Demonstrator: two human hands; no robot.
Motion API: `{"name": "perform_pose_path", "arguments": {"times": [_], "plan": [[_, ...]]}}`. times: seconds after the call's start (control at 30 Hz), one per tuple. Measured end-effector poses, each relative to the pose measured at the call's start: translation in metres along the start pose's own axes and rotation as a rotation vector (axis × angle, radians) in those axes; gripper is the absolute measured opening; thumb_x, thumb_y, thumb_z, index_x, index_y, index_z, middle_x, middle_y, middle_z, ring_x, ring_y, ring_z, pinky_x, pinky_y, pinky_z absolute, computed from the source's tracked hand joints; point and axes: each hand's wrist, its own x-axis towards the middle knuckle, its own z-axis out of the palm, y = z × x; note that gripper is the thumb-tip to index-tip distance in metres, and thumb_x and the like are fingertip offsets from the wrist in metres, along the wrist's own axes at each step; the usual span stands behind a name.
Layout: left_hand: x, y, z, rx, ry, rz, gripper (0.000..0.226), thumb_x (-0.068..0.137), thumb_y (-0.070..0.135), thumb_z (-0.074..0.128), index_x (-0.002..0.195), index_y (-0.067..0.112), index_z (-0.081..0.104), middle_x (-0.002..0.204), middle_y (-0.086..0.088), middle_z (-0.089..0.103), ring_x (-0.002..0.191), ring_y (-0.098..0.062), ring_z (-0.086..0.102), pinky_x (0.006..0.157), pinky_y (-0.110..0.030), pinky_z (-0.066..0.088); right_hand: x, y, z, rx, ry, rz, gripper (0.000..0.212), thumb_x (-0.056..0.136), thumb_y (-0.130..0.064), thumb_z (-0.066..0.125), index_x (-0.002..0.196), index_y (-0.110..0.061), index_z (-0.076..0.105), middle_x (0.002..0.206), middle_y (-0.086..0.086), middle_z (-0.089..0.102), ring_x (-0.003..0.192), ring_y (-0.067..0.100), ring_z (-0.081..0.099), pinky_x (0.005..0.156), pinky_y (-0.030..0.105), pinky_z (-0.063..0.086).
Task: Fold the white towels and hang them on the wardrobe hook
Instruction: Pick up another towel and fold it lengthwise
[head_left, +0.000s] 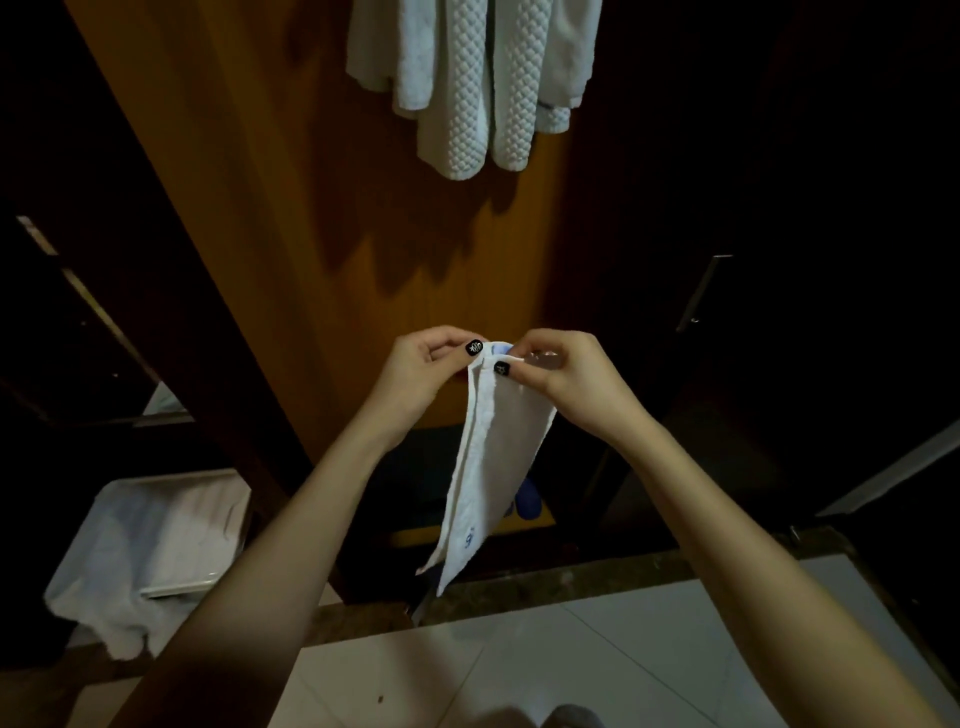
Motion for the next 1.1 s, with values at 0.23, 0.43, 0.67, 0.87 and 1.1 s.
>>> {"name": "perform_pose_path", "arguments": {"times": [0.23,0.43,0.67,0.87,1.1], "plan": [[0.016,0.013,0.017,0.123,0.020,0.077,0.017,0.095,0.011,0.055,0.095,0.022,0.068,0.088,0.010,0.071,0.085,-0.001,0.066,0.075,-0.013,0.048,0.014,0.010,-0.019,0.022,0.029,-0.005,0.015,0.089,-0.031,0.068,0.081,-0.019,0.070,0.085,-0.003,0.067,0.086,0.011,0.062,0.079,0.030,0.049],[0.026,0.023,0.024,0.113,0.021,0.111,0.028,0.085,0.001,0.065,0.093,0.027,0.067,0.089,0.011,0.070,0.087,0.001,0.066,0.077,-0.015,0.049,0.029,0.005,-0.033,0.017,0.086,-0.020,0.017,0.090,-0.025,0.068,0.079,-0.012,0.068,0.074,-0.004,0.062,0.070,0.008,0.054,0.059,0.021,0.039],[0.031,0.027,0.031,0.100,0.136,0.160,0.022,0.085,0.002,0.066,0.096,0.021,0.068,0.086,0.010,0.069,0.082,0.003,0.065,0.073,-0.013,0.048,0.036,-0.003,-0.038,0.047,0.122,-0.014,0.018,0.089,-0.024,0.068,0.072,-0.017,0.067,0.066,-0.001,0.061,0.058,0.002,0.048,0.052,0.013,0.034],[0.045,0.038,0.022,0.073,0.256,0.173,0.018,0.091,0.005,0.059,0.092,0.023,0.063,0.085,0.004,0.067,0.077,-0.001,0.065,0.070,-0.019,0.050,0.037,0.009,-0.075,-0.230,0.095,-0.080,0.031,0.087,-0.044,0.066,0.075,-0.017,0.061,0.093,0.001,0.060,0.101,0.020,0.052,0.084,0.033,0.039],[0.054,0.044,0.013,0.016,0.294,0.129,0.020,0.096,0.006,0.052,0.091,0.023,0.059,0.080,0.005,0.064,0.069,0.003,0.062,0.064,-0.014,0.048,0.025,0.020,-0.111,-0.016,-0.011,0.030,0.030,0.087,-0.032,0.070,0.079,-0.004,0.063,0.085,0.009,0.069,0.080,0.026,0.065,0.072,0.044,0.051]]}}
